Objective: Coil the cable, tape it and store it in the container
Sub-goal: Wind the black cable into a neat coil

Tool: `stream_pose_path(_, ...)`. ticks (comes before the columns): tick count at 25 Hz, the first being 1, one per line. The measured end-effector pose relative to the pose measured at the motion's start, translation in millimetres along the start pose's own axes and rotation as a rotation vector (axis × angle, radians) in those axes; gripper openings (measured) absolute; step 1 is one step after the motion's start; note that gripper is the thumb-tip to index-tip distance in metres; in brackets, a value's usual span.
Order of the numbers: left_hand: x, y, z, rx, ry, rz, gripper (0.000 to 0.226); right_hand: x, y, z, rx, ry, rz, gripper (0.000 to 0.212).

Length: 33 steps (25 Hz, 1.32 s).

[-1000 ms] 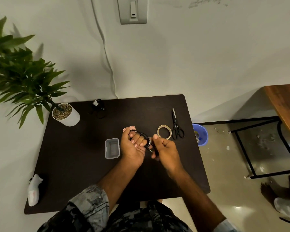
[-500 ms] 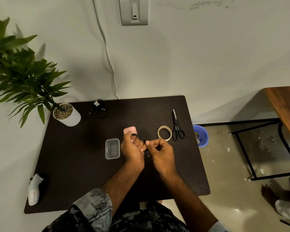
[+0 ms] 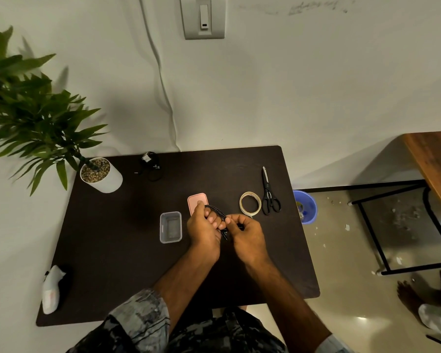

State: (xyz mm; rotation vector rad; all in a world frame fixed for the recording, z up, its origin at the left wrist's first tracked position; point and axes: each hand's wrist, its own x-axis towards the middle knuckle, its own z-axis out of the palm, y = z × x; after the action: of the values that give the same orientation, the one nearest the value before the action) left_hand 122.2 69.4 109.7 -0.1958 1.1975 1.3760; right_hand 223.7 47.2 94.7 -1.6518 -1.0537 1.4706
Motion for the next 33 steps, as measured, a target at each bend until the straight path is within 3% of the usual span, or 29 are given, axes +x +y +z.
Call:
stream_pose_path(5,-0.2,4.3,7.1,-0.054,0.042,-0.131,0.047,3.0,11.1,-10.4,-0.122,0.026,-0.192,0.021)
stream_pose_path(12,1.9,9.4,7.6,-0.167,0.018,-0.052,0.052,-2.6,1.9,-6.6,0.111,-0.084,0.023,0.021)
stream_pose_path(16,1.3,4.3,4.0,-0.256,-0.007,-0.001,0.056,-6.1,-5.9,2.2,0.237,-0.047,0.076,0.016)
stream_pose_path(21,-1.3,4.4,1.4,0.021,-0.016,0.029,0.051,-7.5,-11.7,-10.1,0.185,-0.135,0.113,0.034)
stream_pose_path(27,-2.0,3.8,2.3,0.155,-0.01,0.141,0.048,-11.5,-13.4,-13.1,0.108,-0.128,-0.095,0.017)
stream_pose_path(31,-2.7,-4.3,0.9,0.044,-0.013,0.119,0.049,-5.3,-4.0,-12.5,-0.261,0.005,-0.296,0.011)
stream_pose_path(33,-1.0,-11.5,-1.7,0.144,0.054,0.148,0.05,-1.4,1.0,-13.3,-0.435,0.066,-0.374,0.012)
